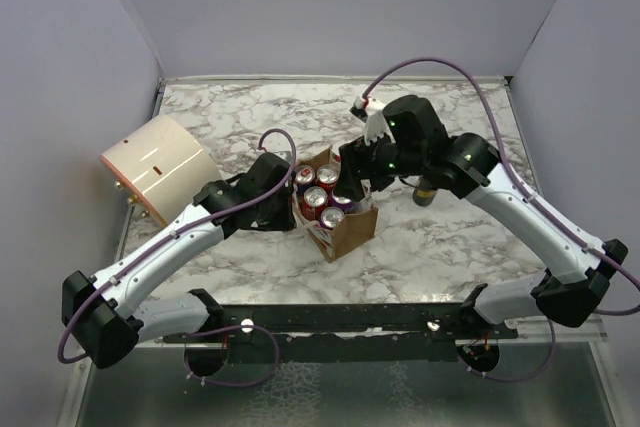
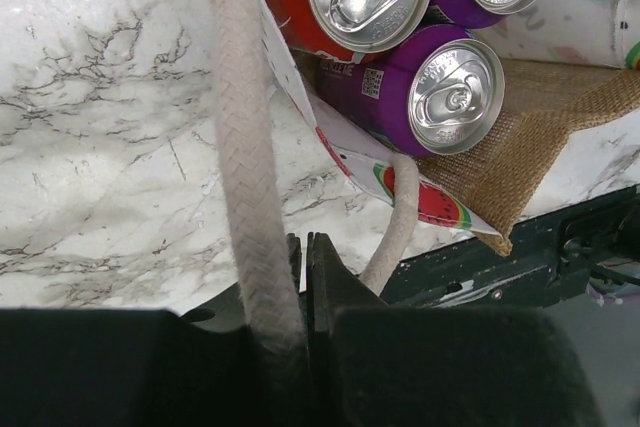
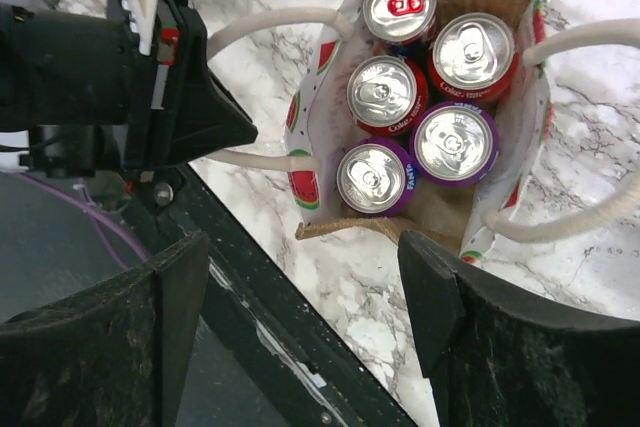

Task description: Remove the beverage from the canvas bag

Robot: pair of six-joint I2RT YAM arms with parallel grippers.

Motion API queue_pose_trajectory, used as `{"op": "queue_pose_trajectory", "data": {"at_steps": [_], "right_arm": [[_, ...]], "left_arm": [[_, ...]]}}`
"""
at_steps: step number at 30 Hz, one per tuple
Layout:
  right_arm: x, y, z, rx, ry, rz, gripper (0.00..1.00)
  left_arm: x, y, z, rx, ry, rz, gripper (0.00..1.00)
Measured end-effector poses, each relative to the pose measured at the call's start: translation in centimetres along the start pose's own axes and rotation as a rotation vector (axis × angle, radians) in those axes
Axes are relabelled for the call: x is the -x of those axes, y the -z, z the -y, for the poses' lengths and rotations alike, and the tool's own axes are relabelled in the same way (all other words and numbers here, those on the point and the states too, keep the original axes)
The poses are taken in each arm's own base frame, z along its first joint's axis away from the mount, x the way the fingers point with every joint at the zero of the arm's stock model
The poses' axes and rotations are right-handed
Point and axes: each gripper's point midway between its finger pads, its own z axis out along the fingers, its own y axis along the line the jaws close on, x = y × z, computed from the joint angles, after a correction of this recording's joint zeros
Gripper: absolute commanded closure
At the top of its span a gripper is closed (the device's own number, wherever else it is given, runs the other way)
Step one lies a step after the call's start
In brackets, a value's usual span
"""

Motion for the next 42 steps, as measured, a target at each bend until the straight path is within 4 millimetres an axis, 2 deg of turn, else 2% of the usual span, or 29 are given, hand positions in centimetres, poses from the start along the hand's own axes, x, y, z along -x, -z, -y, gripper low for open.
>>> {"op": "queue_pose_trajectory", "data": {"at_steps": [4,10,13,16,22,37,42], "right_arm": [[-1.4,-2.7,-0.4,-0.022,0.033,-0.073,0.30],[-4.2,-7.2,1.5,-0.126,0.025,-0.201,0.29],[-5.5,-8.8,2.6,-0.180,0.011,-0.250,0.24],[-6.4,-9.6,3.5,-0.232,-0.012,-0.283,0.20],[-8.3,-11.1,4.9,-0.338,-0.088,-0.338,0.19],[-12.0,-13.4,5.2,-0.450,-0.198,-0.418,0.18],[-13.2,-14.4,5.8,-0.490,-0.204,-0.434,0.23]], "left_arm": [[0.0,0.1,0.0,-0.003,0.004,0.005,0.90],[0.0,0.0,-0.2,0.006,0.000,0.005,0.90],[-0.1,-0.2,-0.4,0.020,-0.011,-0.005,0.90],[0.0,-0.2,-0.4,0.025,-0.024,-0.008,0.90],[-0.1,-0.3,-0.7,0.035,-0.040,-0.012,0.90],[-0.1,-0.3,-0.9,0.053,-0.079,-0.030,0.90],[-0.2,-0.1,-1.0,0.053,-0.083,-0.030,0.90]]}}
